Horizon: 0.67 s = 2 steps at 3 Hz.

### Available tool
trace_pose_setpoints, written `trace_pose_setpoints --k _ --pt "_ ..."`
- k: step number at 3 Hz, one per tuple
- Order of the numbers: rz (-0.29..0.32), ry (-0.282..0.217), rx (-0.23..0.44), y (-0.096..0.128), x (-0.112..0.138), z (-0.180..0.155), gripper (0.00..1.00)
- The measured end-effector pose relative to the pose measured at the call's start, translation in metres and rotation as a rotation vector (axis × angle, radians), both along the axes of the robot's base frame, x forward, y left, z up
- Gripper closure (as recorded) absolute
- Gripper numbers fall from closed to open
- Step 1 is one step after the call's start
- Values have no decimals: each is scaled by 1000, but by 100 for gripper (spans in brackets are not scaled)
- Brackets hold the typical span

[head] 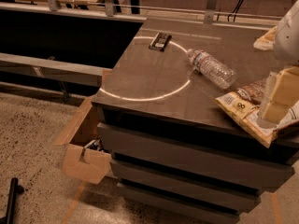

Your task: Pick water bottle

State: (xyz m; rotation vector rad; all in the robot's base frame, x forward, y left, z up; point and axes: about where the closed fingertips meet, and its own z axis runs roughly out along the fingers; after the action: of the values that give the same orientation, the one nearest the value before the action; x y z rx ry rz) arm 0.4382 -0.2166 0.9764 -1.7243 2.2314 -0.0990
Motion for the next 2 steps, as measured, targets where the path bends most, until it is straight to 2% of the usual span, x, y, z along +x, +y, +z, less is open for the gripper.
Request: trace_pose_setpoints --k 1,2 --pt "0 0 0 0 0 0 0" --pt "-59 -22 40 -5 7 2 0"
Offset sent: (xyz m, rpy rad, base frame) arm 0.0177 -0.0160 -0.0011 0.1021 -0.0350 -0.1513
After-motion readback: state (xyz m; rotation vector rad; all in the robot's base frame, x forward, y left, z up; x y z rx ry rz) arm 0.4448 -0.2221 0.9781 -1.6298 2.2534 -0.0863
